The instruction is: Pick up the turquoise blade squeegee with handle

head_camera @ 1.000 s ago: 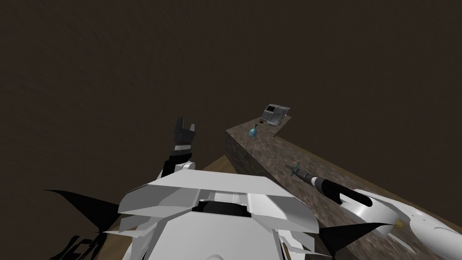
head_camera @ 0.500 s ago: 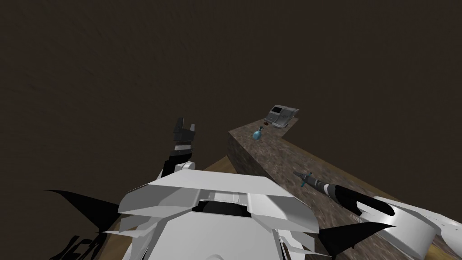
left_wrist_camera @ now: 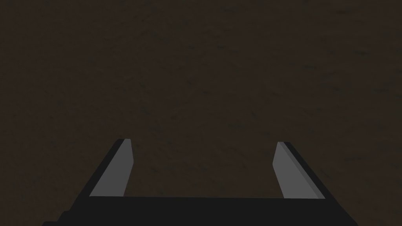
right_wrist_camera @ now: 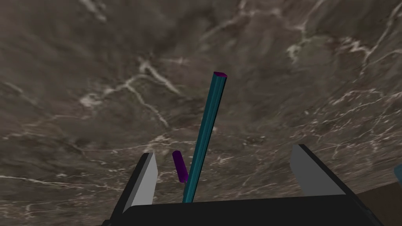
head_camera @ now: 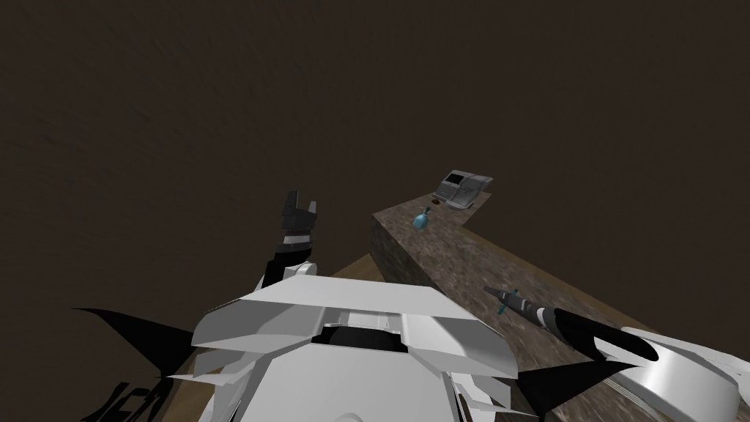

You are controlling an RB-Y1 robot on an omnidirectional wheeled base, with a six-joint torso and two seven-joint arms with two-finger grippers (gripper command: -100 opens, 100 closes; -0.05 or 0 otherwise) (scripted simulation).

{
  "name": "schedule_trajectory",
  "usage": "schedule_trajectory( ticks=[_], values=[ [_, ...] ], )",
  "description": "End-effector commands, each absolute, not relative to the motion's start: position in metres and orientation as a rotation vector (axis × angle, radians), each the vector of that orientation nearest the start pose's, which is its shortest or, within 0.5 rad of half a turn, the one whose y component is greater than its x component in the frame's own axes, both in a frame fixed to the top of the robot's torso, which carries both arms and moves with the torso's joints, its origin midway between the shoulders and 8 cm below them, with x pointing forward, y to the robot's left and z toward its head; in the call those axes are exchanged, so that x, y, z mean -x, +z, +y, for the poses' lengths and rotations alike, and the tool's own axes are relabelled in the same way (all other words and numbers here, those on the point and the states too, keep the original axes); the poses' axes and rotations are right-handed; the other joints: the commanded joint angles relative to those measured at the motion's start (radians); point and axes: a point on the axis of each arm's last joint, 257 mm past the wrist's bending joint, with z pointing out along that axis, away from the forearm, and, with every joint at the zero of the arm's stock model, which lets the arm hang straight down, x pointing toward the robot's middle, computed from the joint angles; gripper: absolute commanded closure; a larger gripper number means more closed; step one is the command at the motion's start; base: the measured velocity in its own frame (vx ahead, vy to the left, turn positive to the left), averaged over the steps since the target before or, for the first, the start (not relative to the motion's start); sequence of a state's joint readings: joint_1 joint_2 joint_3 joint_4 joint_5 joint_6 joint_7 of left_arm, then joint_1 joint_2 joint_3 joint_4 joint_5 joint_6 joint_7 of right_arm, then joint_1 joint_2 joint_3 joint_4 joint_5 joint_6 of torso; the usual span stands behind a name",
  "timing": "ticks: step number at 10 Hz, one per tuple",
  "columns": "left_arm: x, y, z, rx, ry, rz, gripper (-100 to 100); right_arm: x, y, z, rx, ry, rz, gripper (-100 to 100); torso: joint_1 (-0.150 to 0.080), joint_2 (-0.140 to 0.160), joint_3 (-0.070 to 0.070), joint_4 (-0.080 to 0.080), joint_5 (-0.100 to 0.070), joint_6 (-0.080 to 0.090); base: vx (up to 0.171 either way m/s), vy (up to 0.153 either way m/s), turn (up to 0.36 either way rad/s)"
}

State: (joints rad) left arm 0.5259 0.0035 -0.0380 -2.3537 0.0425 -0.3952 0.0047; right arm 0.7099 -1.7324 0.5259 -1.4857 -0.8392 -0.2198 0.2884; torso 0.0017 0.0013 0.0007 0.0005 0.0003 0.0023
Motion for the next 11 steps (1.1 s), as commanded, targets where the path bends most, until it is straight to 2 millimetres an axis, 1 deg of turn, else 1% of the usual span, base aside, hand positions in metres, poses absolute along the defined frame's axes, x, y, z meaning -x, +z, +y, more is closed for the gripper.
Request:
schedule_trajectory(
  ticks=[1,2,3,4,6,8,9,10,11],
  values=[
    [-0.346,0.029,0.274,0.733,-1.352,0.627,0,-0.15,-0.333,-0.667,-0.785,-0.111,2.535,-100,0.0,0.0,0.0,0.0,0.0,0.0,0.047,0.023,0.172],
    [-0.346,0.029,0.274,0.733,-1.353,0.627,0,-0.156,-0.331,-0.667,-0.78,-0.107,2.525,-100,0.001,-0.002,-0.001,0.0,0.0,-0.001,0.059,0.02,0.078],
    [-0.346,0.029,0.274,0.733,-1.352,0.627,0,-0.15,-0.333,-0.667,-0.785,-0.111,2.535,-100,0.001,-0.003,-0.002,-0.001,0.0,0.0,0.031,0.005,-0.016],
    [-0.346,0.029,0.274,0.733,-1.352,0.627,0,-0.125,-0.333,-0.68,-0.802,-0.176,2.575,-100,0.0,-0.001,-0.001,0.0,0.0,0.0,0.045,0.006,0.097],
    [-0.346,0.029,0.274,0.733,-1.352,0.627,0,-0.123,-0.334,-0.68,-0.805,-0.178,2.579,-100,-0.001,-0.002,-0.001,-0.001,0.0,0.0,0.046,-0.002,0.055],
    [-0.346,0.029,0.274,0.733,-1.352,0.627,0,-0.075,-0.333,-0.699,-0.842,-0.286,2.651,-100,0.001,-0.003,-0.002,-0.001,0.0,-0.001,0.071,0.032,0.134],
    [-0.346,0.029,0.274,0.733,-1.352,0.627,0,-0.075,-0.333,-0.699,-0.842,-0.286,2.651,-100,0.002,-0.004,-0.002,-0.001,0.0,-0.001,0.075,0.029,0.069],
    [-0.346,0.029,0.274,0.733,-1.352,0.627,0,-0.042,-0.331,-0.709,-0.87,-0.353,2.697,-100,0.002,-0.004,-0.002,-0.001,0.001,0.0,0.069,0.023,0.106],
    [-0.346,0.029,0.274,0.733,-1.352,0.627,0,-0.044,-0.331,-0.709,-0.868,-0.351,2.693,-100,0.002,-0.004,-0.002,-0.001,0.0,0.0,0.059,0.027,0.058]
  ],
)
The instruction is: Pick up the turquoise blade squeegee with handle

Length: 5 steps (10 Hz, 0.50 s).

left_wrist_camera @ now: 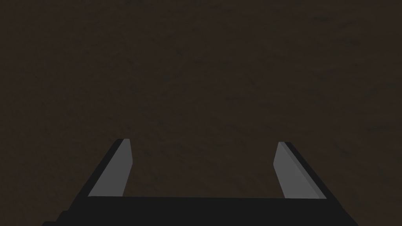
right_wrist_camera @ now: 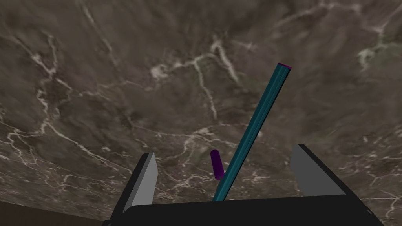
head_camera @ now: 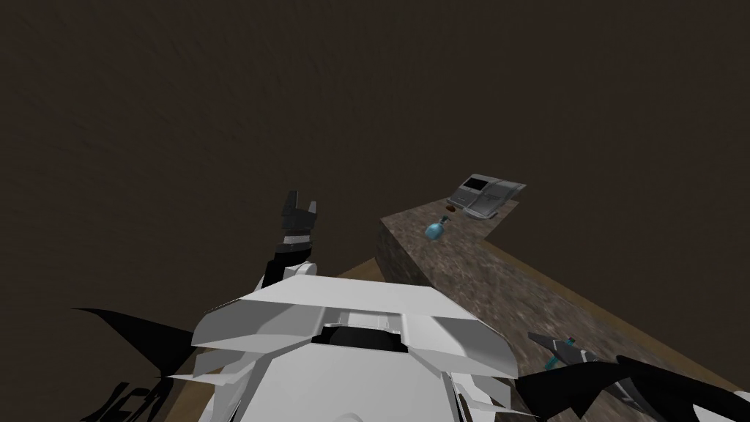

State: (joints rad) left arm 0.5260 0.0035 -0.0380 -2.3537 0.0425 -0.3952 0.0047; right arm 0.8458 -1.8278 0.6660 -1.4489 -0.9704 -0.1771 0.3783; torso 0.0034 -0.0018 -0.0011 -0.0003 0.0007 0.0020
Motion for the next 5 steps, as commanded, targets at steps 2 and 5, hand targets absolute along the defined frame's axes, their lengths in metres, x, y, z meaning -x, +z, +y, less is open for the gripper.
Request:
schedule_trajectory(
  ticks=[2,5],
  values=[
    [-0.346,0.029,0.274,0.733,-1.352,0.627,0,-0.042,-0.331,-0.709,-0.87,-0.353,2.697,-100,-0.001,0.002,0.001,0.001,0.0,0.0,0.008,0.005,-0.005],
    [-0.346,0.029,0.274,0.733,-1.352,0.627,0,-0.062,-0.334,-0.721,-0.867,-0.386,2.639,-100,-0.002,0.004,0.003,0.001,-0.001,0.0,-0.045,-0.015,0.06]
  ],
)
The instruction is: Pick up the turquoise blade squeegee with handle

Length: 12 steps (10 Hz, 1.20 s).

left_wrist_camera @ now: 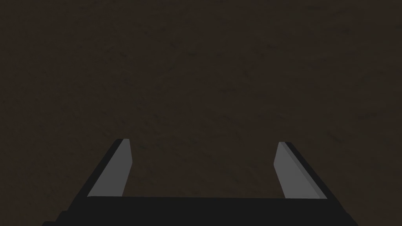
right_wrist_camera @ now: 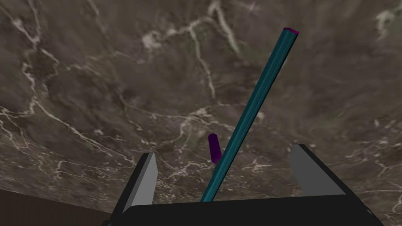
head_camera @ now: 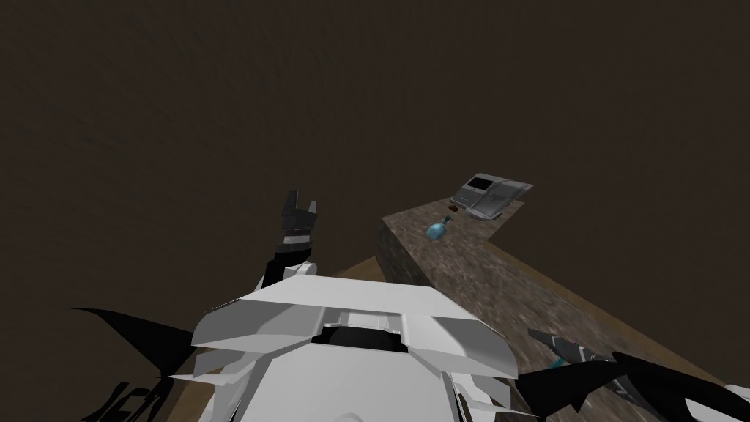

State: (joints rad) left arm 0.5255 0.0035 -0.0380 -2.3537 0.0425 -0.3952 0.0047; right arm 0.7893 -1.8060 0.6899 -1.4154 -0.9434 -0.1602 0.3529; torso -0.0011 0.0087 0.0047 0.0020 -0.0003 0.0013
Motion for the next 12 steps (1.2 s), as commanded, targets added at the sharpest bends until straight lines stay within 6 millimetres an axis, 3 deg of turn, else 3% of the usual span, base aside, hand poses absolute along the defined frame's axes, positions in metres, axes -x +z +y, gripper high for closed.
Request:
schedule_trajectory(
  ticks=[1,3,4,5,7,9,11,12],
  values=[
    [-0.346,0.029,0.274,0.733,-1.353,0.627,0,-0.066,-0.334,-0.723,-0.851,-0.402,2.642,-100,0.0,0.0,0.0,0.0,0.0,0.0,-0.18,-0.057,0.102],
    [-0.346,0.029,0.274,0.733,-1.352,0.627,0,-0.069,-0.332,-0.728,-0.859,-0.432,2.641,-100,0.001,0.001,0.001,0.001,0.0,0.002,-0.048,-0.006,-0.023],
    [-0.346,0.028,0.274,0.733,-1.352,0.627,0,-0.086,-0.335,-0.737,-0.863,-0.452,2.591,-100,0.002,-0.003,-0.001,0.0,0.0,0.001,-0.115,-0.027,0.173],
    [-0.346,0.029,0.274,0.733,-1.353,0.627,0,-0.092,-0.334,-0.739,-0.855,-0.463,2.59,-100,0.001,0.0,0.0,0.0,0.0,0.0,-0.166,-0.031,0.111],
    [-0.346,0.029,0.274,0.733,-1.352,0.627,0,-0.093,-0.333,-0.743,-0.869,-0.498,2.592,-100,0.001,0.0,0.001,0.001,0.0,0.002,-0.044,-0.009,-0.021],
    [-0.346,0.029,0.274,0.733,-1.353,0.627,0,-0.118,-0.334,-0.75,-0.873,-0.51,2.542,-100,0.001,0.0,0.0,0.0,0.0,0.0,-0.129,-0.022,0.134],
    [-0.346,0.029,0.274,0.733,-1.352,0.627,0,-0.116,-0.333,-0.755,-0.892,-0.548,2.55,-100,0.0,0.0,0.001,0.001,0.0,0.002,-0.05,-0.018,-0.009],
    [-0.346,0.028,0.274,0.733,-1.352,0.627,0,-0.142,-0.333,-0.758,-0.901,-0.53,2.496,-100,0.001,-0.003,-0.001,0.0,0.0,0.002,-0.117,-0.018,0.168]
  ],
)
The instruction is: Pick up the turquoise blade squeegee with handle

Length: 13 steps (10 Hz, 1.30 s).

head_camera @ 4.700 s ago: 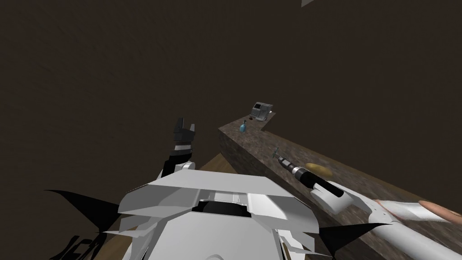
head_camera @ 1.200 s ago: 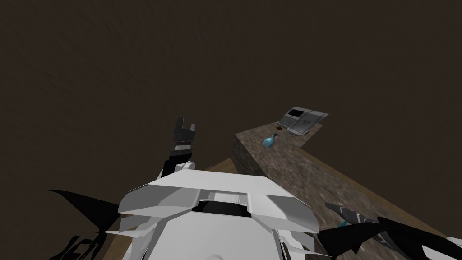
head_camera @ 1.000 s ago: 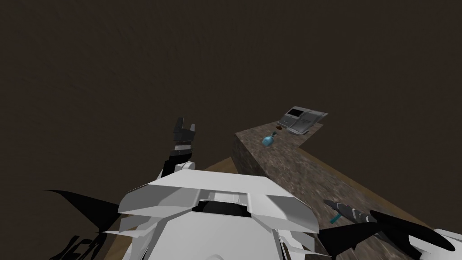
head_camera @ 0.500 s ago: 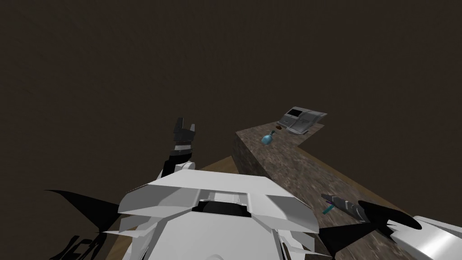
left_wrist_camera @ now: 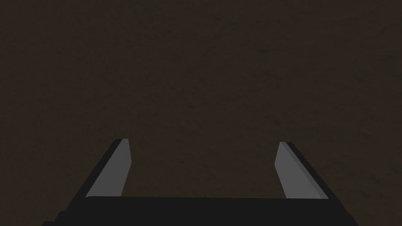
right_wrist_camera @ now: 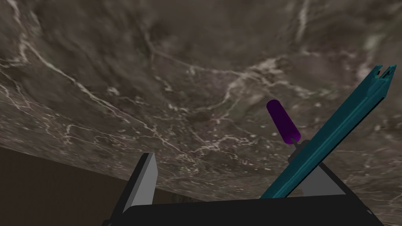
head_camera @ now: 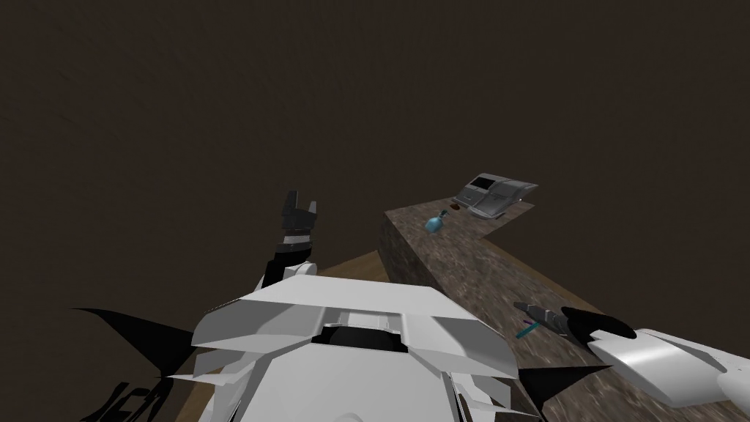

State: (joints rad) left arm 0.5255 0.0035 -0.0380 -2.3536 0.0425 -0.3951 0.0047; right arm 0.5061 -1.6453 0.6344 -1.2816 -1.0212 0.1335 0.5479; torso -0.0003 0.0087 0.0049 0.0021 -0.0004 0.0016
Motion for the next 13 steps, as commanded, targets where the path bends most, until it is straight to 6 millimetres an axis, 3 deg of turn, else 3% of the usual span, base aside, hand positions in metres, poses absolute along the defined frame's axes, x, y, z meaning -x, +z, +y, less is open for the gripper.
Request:
schedule_trajectory(
  ticks=[1,4,5,7,8,10,12,13],
  values=[
    [-0.346,0.029,0.274,0.733,-1.353,0.627,0,-0.151,-0.332,-0.757,-0.894,-0.531,2.493,-100,0.0,0.0,0.0,0.0,0.0,0.0,-0.146,-0.028,0.098],
    [-0.346,0.028,0.274,0.733,-1.352,0.627,0,-0.136,-0.334,-0.762,-0.93,-0.586,2.52,-100,0.0,-0.003,-0.001,0.0,0.0,0.002,-0.034,-0.007,-0.011],
    [-0.346,0.028,0.274,0.733,-1.352,0.627,0,-0.152,-0.338,-0.763,-0.965,-0.567,2.482,-100,0.0,-0.005,-0.003,-0.001,0.0,0.001,-0.102,-0.003,0.171],
    [-0.346,0.029,0.274,0.733,-1.352,0.627,0,-0.161,-0.335,-0.763,-0.962,-0.588,2.491,-100,-0.001,0.002,0.001,0.001,0.0,0.001,-0.13,-0.015,0.045],
    [-0.346,0.028,0.274,0.733,-1.352,0.627,0,-0.156,-0.335,-0.764,-0.974,-0.605,2.501,-100,-0.001,0.0,0.001,0.0,0.0,0.002,-0.027,-0.018,-0.019],
    [-0.346,0.029,0.274,0.733,-1.353,0.627,0,-0.181,-0.338,-0.761,-0.997,-0.576,2.476,-100,-0.002,0.0,0.0,0.0,-0.001,0.0,-0.138,-0.029,0.136],
    [-0.346,0.028,0.274,0.733,-1.352,0.627,0,-0.175,-0.338,-0.762,-1.024,-0.606,2.495,-100,-0.003,-0.002,-0.001,0.0,-0.002,0.0,-0.049,-0.003,-0.016],
    [-0.346,0.028,0.274,0.733,-1.352,0.627,0,-0.189,-0.344,-0.759,-1.068,-0.567,2.47,-100,-0.002,-0.006,-0.003,-0.001,-0.002,0.0,-0.124,-0.012,0.177]
  ],
)
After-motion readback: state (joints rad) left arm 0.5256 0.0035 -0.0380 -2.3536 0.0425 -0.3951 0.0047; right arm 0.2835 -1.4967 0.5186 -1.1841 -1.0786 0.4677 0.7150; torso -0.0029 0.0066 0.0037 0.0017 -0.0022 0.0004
